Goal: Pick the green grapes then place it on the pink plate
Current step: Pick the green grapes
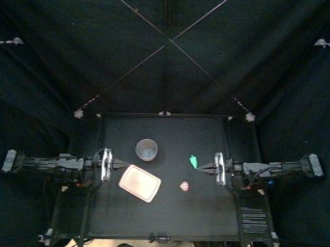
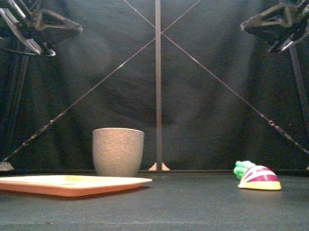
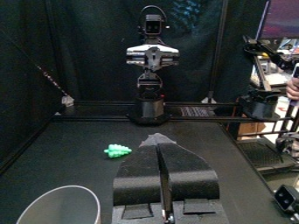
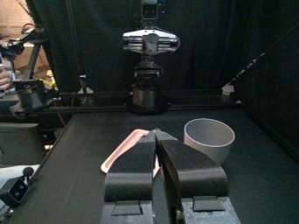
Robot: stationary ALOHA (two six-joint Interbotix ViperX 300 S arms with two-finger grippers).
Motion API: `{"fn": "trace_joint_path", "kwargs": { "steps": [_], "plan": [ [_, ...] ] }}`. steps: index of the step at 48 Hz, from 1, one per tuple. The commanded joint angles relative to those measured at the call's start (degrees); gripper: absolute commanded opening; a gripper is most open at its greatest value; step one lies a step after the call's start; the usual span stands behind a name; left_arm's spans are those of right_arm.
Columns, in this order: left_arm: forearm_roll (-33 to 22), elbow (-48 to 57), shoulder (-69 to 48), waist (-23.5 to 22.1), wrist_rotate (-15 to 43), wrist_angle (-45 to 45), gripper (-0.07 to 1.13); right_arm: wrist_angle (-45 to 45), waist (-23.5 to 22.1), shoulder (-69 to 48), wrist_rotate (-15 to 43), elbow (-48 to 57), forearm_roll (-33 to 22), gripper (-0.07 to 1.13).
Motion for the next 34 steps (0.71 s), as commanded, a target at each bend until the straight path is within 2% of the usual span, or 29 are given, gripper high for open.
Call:
{"fn": "trace_joint_path", "kwargs": {
  "steps": [1, 12, 19, 25, 34],
  "plan": [
    [-0.09, -2.02, 0.7, 1.23, 0.09, 2.81, 0.21, 0.79, -0.97, 1.49, 0.26, -0.26, 0.44, 0.1],
    [-0.09, -3.34, 0.7, 3.34, 0.18, 10.37, 0.21, 8.53, -4.75, 6.33, 2.11, -2.02, 3.78, 0.13],
    [-0.09, -4.22, 0.53, 4.48, 0.18, 13.62, 0.21, 14.59, -8.44, 10.46, 2.46, -4.13, 8.0, 0.22],
    [0.09, -4.04, 0.18, 4.57, 0.18, 14.5, 0.21, 19.34, -11.95, 13.62, 2.37, -5.27, 13.8, 0.41],
    [0.0, -4.31, 0.18, 4.66, 0.18, 14.59, 0.21, 22.06, -17.05, 17.58, 2.29, -3.87, 18.54, 0.82]
  ]
}}
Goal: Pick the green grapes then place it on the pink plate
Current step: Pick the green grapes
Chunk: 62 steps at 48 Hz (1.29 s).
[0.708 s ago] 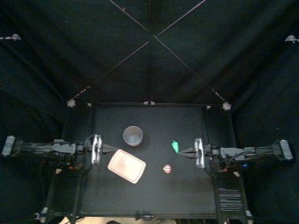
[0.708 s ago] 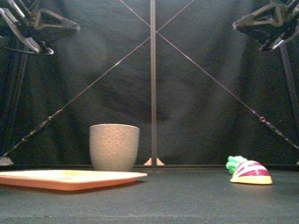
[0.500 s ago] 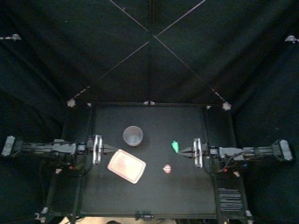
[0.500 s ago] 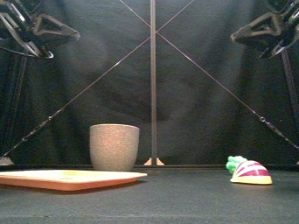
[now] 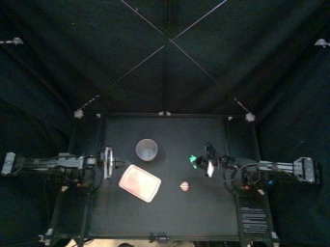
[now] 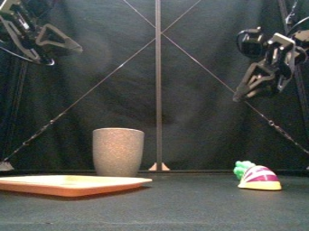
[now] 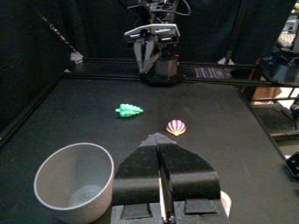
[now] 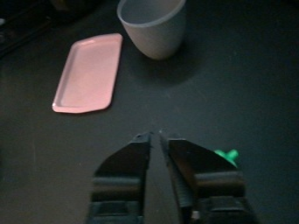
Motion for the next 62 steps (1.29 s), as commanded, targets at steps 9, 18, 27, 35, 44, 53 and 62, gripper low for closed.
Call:
{"fn": "trace_joint_path", "kwargs": {
  "steps": [9, 18, 27, 35, 44, 53, 62],
  "plan": [
    [0.09, -1.76, 0.0, 0.18, 0.09, -0.35, 0.21, 0.79, -6.42, 4.92, 0.0, 2.37, 2.99, 0.9],
    [0.18, -1.49, -0.09, 0.26, 0.18, -0.53, 0.21, -0.26, -8.17, 10.37, 0.0, 2.81, 3.25, 0.9],
    [0.0, -1.32, -0.09, 0.26, 0.09, -0.53, 0.21, -4.31, -8.0, 16.79, 0.0, 2.37, 5.01, 0.9],
    [-0.09, -0.97, -0.09, 0.26, 0.09, -0.53, 0.21, -6.24, -8.35, 23.03, -0.09, 1.41, 5.45, 0.9],
    [-0.09, -0.62, 0.0, 0.26, 0.09, -0.7, 0.21, -7.91, -8.0, 28.74, -0.09, -0.62, 5.98, 0.9],
    [-0.09, -0.26, 0.0, 0.26, -0.09, -0.7, 0.21, -7.91, -7.12, 33.22, -0.09, -3.6, 7.38, 0.87],
    [-0.18, -0.18, -0.09, 0.26, -0.09, -0.7, 0.21, -7.65, -5.01, 33.31, -0.09, -5.8, 7.38, 0.71]
  ]
}}
